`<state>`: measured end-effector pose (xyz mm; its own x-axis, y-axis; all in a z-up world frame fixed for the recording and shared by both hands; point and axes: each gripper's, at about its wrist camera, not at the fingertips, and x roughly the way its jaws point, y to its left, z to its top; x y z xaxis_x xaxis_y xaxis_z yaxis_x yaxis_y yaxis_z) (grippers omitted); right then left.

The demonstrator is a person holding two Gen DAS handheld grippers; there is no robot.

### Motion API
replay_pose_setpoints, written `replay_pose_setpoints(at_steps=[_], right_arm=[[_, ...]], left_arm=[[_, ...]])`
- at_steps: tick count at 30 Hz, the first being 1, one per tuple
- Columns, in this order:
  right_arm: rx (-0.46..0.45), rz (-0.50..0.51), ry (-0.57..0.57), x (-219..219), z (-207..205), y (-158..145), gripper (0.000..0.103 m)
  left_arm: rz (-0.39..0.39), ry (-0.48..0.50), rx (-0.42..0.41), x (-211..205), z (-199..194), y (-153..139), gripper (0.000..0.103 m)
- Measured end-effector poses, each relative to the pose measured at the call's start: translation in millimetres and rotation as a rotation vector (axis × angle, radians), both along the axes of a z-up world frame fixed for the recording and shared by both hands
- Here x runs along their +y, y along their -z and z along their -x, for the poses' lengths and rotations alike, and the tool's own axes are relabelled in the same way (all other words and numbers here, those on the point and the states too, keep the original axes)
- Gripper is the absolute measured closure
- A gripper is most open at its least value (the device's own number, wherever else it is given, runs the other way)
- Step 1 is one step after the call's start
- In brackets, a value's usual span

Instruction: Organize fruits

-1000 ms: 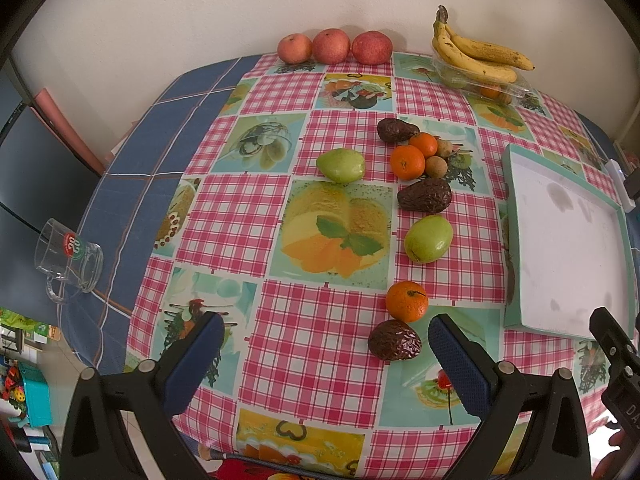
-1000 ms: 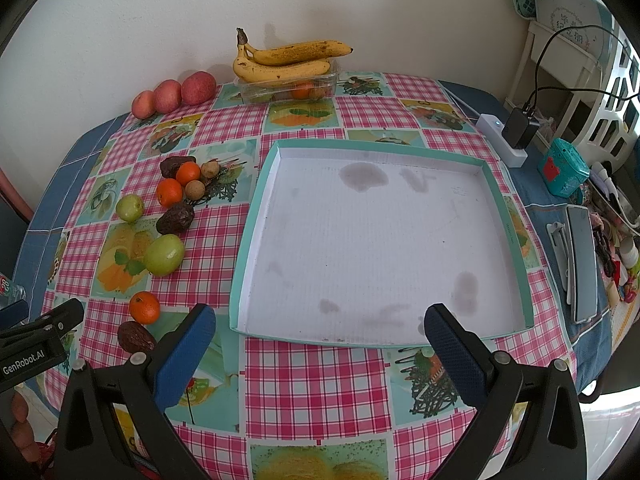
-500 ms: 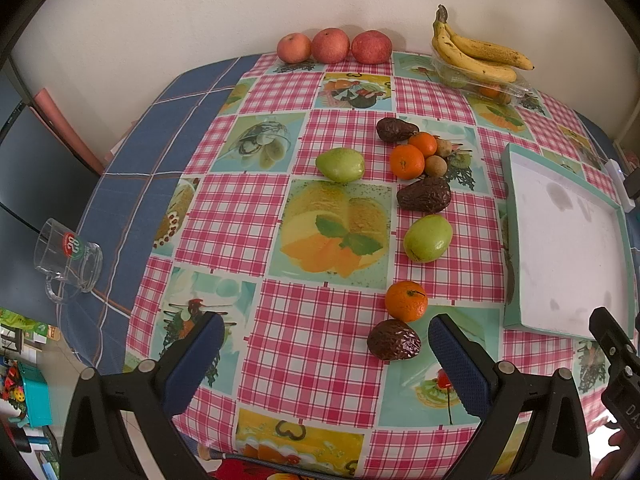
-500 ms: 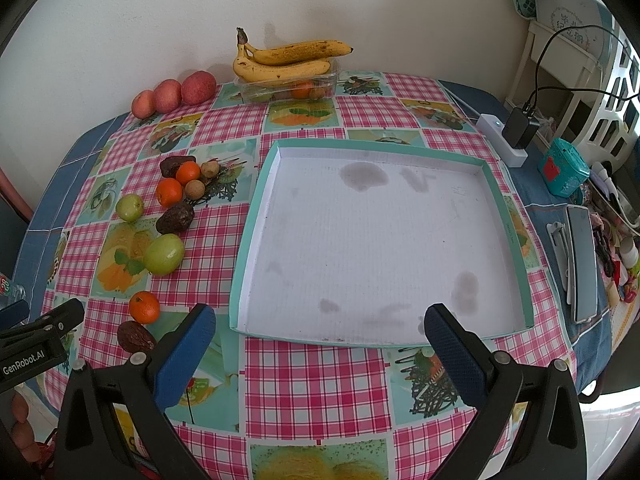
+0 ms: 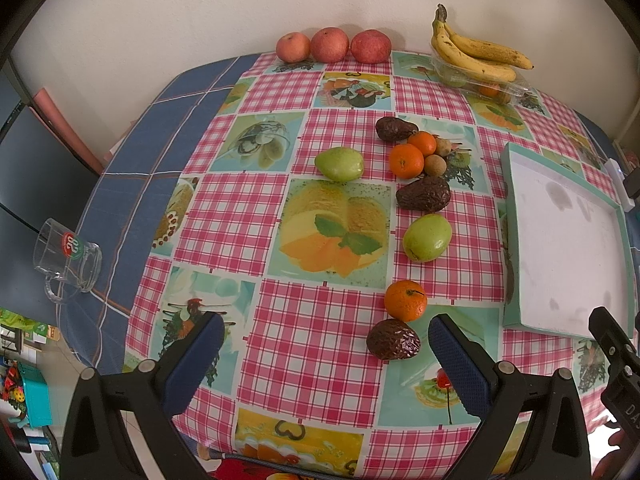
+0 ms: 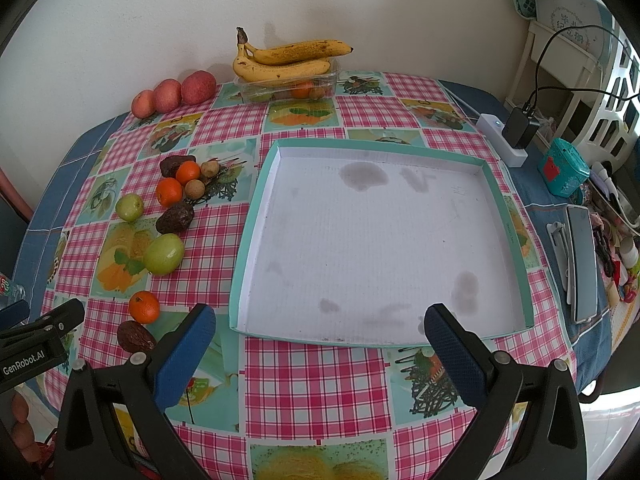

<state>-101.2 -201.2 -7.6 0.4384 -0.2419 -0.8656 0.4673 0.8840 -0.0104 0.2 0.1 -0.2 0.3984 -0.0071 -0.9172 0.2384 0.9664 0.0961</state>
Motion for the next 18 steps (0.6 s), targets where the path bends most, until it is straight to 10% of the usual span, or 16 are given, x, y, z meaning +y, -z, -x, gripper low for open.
replay_pose_setpoints(at_steps=[18], right_arm=[[0.001,0.000,0.000,0.4,-0.4,0.2,0.000]], left_arm=[[0.009,-0.009,0.009,0.2,1.3,1.0,0.000]])
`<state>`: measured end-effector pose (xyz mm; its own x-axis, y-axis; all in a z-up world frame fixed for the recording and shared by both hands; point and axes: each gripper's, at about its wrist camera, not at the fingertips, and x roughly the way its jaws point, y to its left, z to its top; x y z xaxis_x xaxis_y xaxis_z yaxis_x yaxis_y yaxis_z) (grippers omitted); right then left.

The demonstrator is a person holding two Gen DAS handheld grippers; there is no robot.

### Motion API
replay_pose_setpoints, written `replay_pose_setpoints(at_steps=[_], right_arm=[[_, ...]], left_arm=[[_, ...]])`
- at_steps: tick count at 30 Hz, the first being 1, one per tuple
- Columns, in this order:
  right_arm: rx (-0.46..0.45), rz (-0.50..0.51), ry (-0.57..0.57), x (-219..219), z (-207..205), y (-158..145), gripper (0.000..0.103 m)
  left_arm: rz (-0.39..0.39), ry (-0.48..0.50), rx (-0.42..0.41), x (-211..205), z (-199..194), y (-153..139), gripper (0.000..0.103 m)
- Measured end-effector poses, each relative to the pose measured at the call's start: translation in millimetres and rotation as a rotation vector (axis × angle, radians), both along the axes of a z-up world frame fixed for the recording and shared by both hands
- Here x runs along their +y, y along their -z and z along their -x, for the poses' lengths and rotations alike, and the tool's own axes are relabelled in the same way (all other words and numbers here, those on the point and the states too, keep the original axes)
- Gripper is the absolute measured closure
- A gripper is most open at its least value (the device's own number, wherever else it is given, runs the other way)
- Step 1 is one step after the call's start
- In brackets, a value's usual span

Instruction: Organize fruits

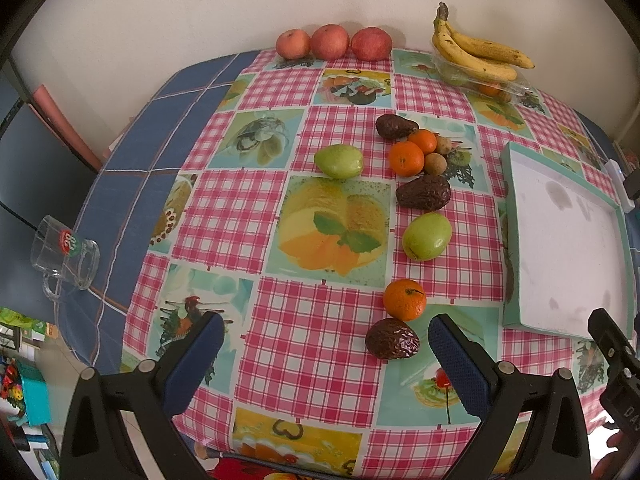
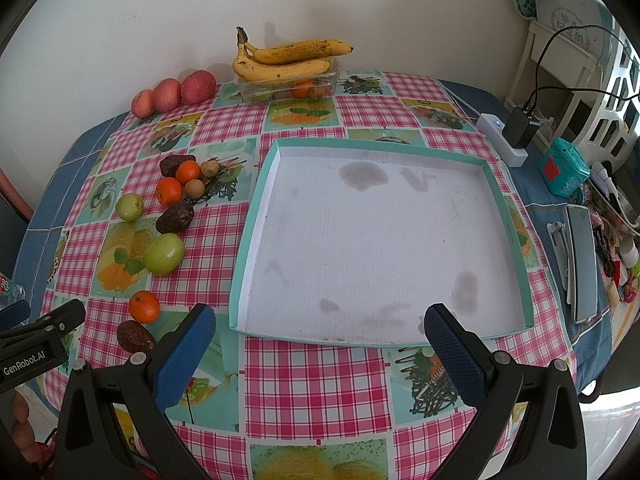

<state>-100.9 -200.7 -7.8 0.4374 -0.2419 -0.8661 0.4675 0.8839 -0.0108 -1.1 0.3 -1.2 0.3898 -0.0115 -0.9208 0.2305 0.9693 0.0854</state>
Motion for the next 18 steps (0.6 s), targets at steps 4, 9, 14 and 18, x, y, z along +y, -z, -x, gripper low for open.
replay_pose_setpoints(at_steps=[4,9,14,18], right_arm=[[0.003,0.000,-0.001,0,0,0,0.000],[0.027,-0.016,-0.020,2,-7,7,0.000],[-0.029,-0.084,-0.028,0,-17,0,0.000],[-0.056,-0.115,-0.016,0,-31,-5,0.000]], left_arm=[[0.034,-0.014,0.010,3,-5,4,0.000],[0.073,-0.049,-0.009,10,-15,6,0.000],[0.107,-0.017,-0.057,7,-19,5,0.000],[0.163,0.024,0.001,0,-25,17,0.000]])
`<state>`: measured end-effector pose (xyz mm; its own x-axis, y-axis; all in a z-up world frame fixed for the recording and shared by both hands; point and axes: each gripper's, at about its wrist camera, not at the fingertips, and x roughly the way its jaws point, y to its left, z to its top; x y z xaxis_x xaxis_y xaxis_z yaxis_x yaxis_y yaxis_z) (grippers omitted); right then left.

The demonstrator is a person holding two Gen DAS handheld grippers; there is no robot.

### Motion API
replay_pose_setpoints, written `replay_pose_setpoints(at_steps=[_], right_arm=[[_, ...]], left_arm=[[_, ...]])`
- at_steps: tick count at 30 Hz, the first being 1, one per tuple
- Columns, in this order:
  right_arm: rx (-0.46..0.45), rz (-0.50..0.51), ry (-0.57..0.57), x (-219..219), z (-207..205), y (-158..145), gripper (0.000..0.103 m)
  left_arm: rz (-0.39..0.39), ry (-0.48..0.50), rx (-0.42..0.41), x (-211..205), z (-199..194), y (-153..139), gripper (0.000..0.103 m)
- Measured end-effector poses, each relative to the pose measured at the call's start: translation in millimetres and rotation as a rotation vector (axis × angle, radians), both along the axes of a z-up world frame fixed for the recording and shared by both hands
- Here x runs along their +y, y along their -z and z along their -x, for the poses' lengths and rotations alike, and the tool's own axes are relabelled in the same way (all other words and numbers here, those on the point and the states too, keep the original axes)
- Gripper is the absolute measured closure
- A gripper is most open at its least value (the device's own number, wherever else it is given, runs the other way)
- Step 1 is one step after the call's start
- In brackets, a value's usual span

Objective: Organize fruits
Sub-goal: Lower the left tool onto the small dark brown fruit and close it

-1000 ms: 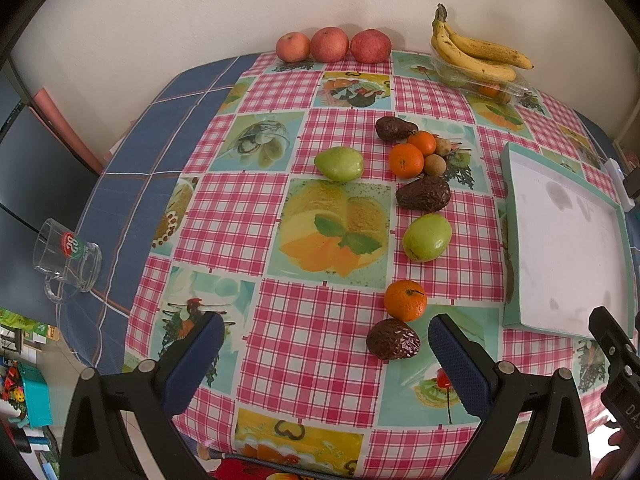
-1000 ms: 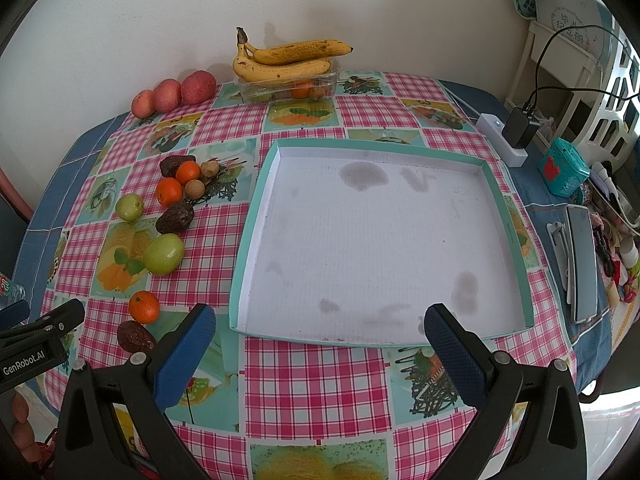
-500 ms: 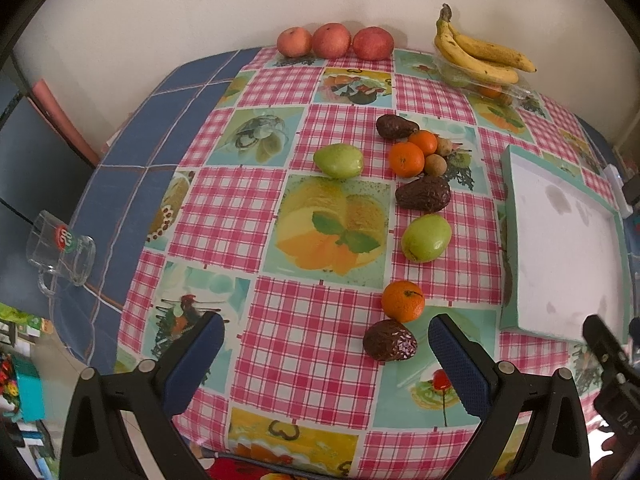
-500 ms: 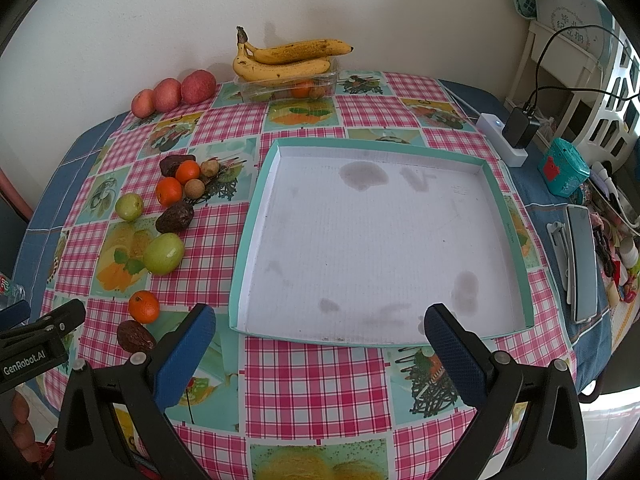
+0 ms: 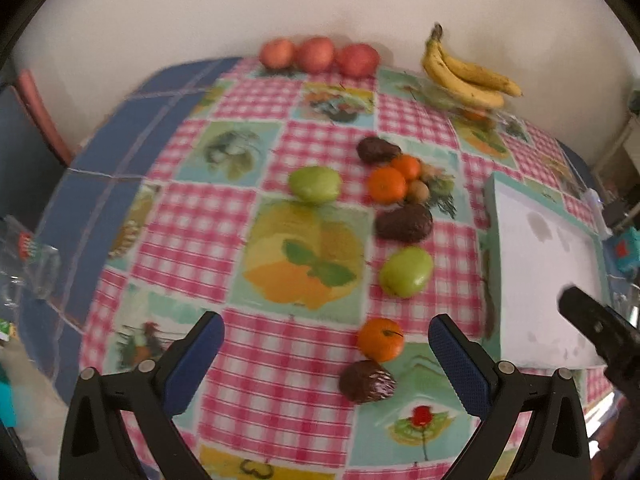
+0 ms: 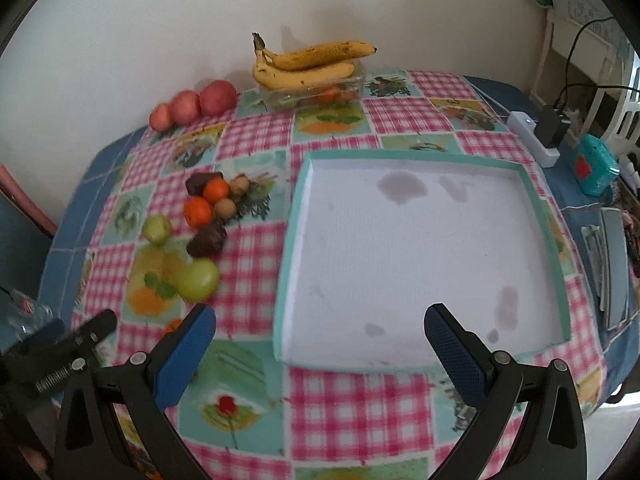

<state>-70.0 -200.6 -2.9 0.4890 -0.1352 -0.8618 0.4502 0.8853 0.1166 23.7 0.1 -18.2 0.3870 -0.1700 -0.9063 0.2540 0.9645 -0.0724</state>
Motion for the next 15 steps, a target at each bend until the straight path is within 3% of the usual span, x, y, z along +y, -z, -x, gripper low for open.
replay_pose_setpoints(at_steps=[9,12,15], right_arm=[[0.049,-0.083,0.020,5,-39,11,0.000],[0.076,-0.090,0.021,8,-52,17,0.000],[0.089,-0.079,0.018,10,-58,19,0.000]], left_arm=[[0.019,0.002,0.033,1,-8,18,0.000],[0.016,0.026,0.067,-3,-8,22,0.000],[0.001,0.048,0.051,-9,-7,22,0.000]])
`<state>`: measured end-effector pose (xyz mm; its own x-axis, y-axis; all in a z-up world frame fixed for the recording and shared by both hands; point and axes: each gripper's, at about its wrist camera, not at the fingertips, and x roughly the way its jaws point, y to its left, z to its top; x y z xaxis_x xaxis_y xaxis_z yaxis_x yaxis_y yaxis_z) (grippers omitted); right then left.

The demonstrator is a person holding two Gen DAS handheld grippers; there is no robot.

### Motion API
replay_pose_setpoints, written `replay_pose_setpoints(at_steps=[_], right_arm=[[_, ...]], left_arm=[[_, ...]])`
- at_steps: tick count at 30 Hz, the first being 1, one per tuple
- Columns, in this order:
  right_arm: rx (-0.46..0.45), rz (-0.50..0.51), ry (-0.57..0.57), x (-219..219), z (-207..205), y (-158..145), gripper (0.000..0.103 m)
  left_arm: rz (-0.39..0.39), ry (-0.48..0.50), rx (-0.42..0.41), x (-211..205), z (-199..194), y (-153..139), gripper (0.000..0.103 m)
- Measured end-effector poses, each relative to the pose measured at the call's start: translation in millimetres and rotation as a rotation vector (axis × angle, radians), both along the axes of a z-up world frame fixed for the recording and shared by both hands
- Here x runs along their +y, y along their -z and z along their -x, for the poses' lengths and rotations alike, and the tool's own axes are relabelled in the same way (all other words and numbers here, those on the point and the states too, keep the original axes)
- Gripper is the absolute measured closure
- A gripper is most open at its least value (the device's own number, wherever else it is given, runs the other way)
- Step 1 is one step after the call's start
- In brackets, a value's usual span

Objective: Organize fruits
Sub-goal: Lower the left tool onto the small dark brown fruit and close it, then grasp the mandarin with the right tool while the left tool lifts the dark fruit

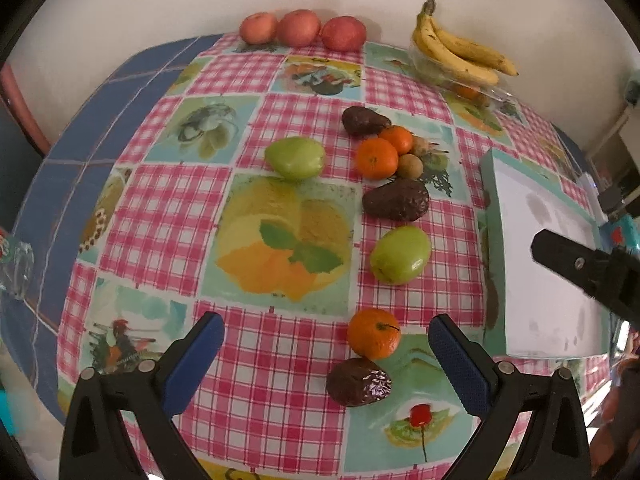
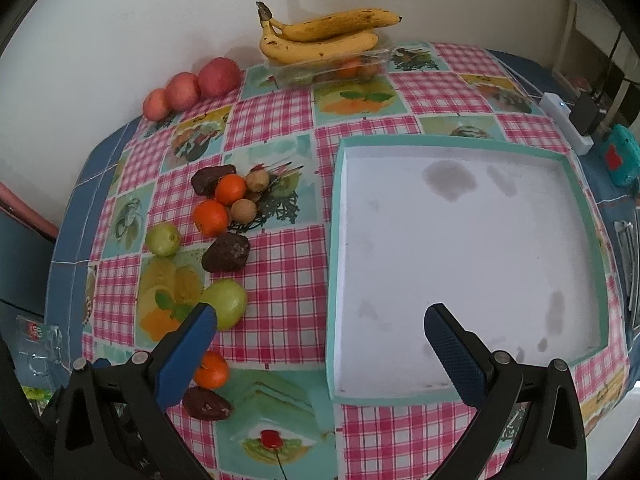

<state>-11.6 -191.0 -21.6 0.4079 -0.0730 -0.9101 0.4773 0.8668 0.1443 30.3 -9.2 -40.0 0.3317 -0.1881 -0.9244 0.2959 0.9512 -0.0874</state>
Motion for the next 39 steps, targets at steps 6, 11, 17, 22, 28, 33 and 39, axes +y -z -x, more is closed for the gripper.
replay_pose_setpoints(at_steps=[6,11,17,22,28,33,39], right_arm=[[0.002,0.023,0.029,-10,7,-4,0.000],[0.002,0.011,0.059,-18,13,-4,0.000],[0.004,0.019,0.062,-18,15,-5,0.000],[0.008,0.021,0.058,-18,16,-4,0.000],[0.012,0.024,0.057,-17,15,-3,0.000],[0.015,0.020,0.065,-17,14,-2,0.000],[0.030,0.008,0.045,-8,8,3,0.000]], left_arm=[[-0.051,0.038,0.087,-12,2,17,0.021],[-0.031,0.062,0.176,-16,4,31,0.041],[-0.010,0.072,0.241,-22,9,43,0.059],[-0.008,0.093,0.245,-29,16,48,0.060],[0.023,0.063,0.228,-28,13,44,0.064],[0.079,-0.059,0.185,-2,4,33,0.064],[0.115,-0.240,0.131,41,-13,18,0.064]])
